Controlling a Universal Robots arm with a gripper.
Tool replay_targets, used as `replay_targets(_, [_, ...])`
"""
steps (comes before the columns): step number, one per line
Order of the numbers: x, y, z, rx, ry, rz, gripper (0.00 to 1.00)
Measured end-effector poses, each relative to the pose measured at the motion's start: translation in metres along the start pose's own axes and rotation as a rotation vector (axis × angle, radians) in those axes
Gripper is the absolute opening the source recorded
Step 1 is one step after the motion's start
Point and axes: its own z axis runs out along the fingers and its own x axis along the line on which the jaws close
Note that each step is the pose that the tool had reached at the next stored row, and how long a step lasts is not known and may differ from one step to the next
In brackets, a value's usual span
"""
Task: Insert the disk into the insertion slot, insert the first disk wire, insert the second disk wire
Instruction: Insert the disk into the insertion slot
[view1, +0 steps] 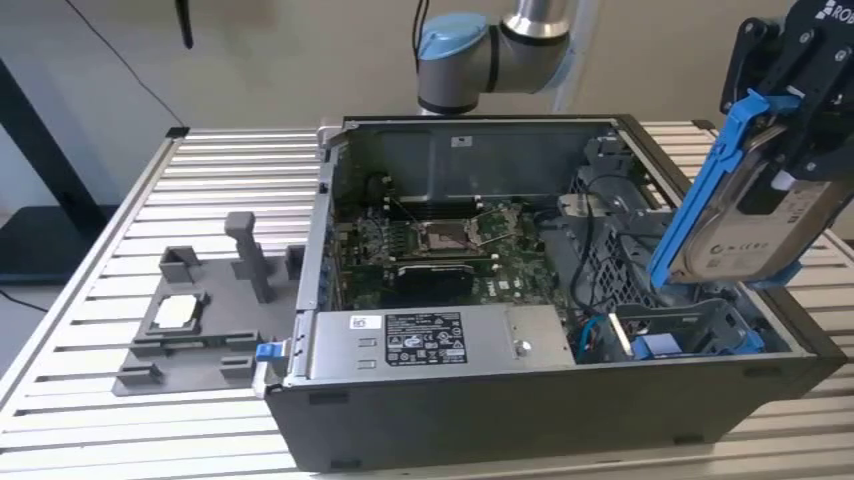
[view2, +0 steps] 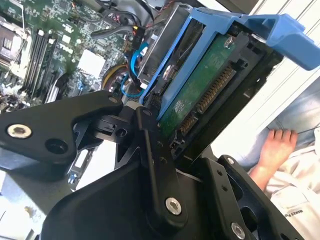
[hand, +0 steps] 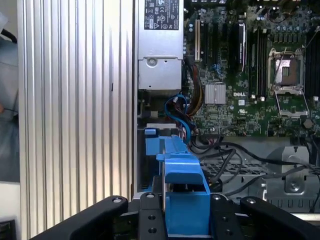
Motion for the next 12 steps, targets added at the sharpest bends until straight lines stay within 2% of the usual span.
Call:
replay_targets(6, [0.003,-0.0004,0.0089,-0.002,0.0,-0.001,0.32])
replay_targets(12, [0.0032,-0.0008,0.0197,-0.002,0.0001,-0.001,0.32])
